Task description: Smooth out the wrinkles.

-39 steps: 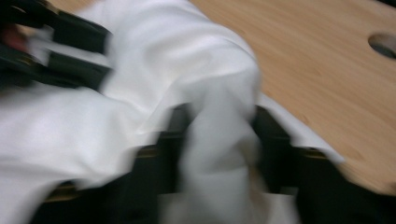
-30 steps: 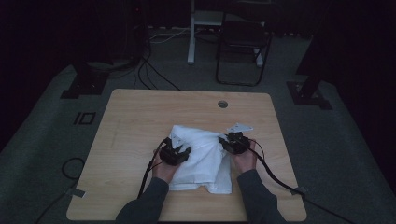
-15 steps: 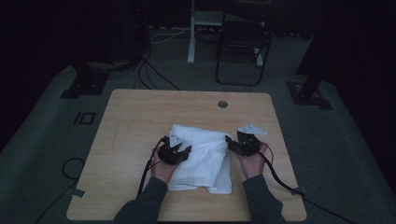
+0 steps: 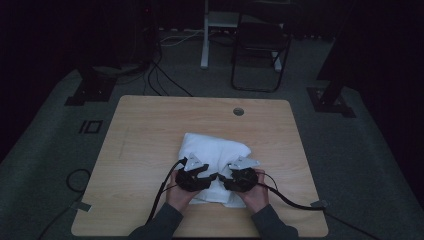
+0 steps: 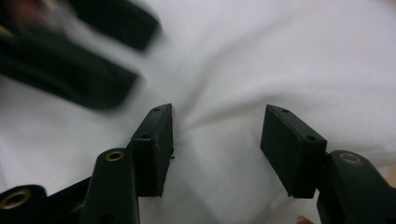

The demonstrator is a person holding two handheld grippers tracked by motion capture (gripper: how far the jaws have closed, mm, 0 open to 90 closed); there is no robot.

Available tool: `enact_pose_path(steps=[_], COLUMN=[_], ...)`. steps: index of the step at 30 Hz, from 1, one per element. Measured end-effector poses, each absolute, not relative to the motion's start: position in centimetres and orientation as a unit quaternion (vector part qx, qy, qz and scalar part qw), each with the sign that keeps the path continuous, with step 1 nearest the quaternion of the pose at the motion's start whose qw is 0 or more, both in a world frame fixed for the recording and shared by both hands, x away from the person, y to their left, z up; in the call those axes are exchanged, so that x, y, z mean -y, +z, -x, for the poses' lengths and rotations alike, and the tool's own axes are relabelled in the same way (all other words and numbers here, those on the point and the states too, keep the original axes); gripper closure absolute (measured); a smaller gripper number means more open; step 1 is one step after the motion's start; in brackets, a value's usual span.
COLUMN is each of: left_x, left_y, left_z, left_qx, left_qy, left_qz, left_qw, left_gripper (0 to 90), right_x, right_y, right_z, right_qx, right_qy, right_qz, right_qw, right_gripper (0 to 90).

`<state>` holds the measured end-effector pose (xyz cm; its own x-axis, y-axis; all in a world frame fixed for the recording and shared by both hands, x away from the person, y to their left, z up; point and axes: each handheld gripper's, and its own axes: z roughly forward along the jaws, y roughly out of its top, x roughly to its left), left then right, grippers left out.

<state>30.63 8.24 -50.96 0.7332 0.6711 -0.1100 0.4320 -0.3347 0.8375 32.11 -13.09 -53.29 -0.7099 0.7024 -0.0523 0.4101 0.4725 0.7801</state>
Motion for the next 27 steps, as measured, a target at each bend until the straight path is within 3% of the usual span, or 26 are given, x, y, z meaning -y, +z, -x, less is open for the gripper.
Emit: enact_pose_path(steps=[4, 7, 12, 16, 24, 27], left_x=[-10.5, -11.5, -10.7, -10.6, -11.1, -11.1], left_y=[-50.6, -51.3, -52.6, -52.8, -52.6, -52.3], left_z=[-29.6, -30.2, -31.3, -33.0, -36.1, -36.4], left_qx=[-0.351, -0.367, -0.358, -0.373, -0.406, -0.405], left_qy=[0.17, 0.167, 0.198, 0.22, 0.231, 0.231], left_qz=[-0.795, -0.796, -0.81, -0.803, -0.787, -0.783], left_qw=[0.465, 0.452, 0.42, 0.409, 0.402, 0.412], left_gripper=[49.5, 50.7, 52.2, 53.0, 52.9, 49.0], right_x=[13.6, 13.5, 12.5, 11.8, 11.2, 11.8], right_y=[-54.5, -55.1, -55.3, -55.3, -55.4, -55.3], right_z=[-32.8, -34.0, -35.6, -37.9, -41.5, -42.8], right_qx=[-0.839, -0.839, -0.835, -0.83, -0.815, -0.808], right_qy=[0.366, 0.35, 0.336, 0.34, 0.365, 0.38], right_qz=[-0.352, -0.366, -0.371, -0.383, -0.399, -0.408], right_qw=[0.195, 0.199, 0.227, 0.223, 0.208, 0.19], right_gripper=[44.6, 47.0, 50.2, 50.9, 48.0, 41.6])
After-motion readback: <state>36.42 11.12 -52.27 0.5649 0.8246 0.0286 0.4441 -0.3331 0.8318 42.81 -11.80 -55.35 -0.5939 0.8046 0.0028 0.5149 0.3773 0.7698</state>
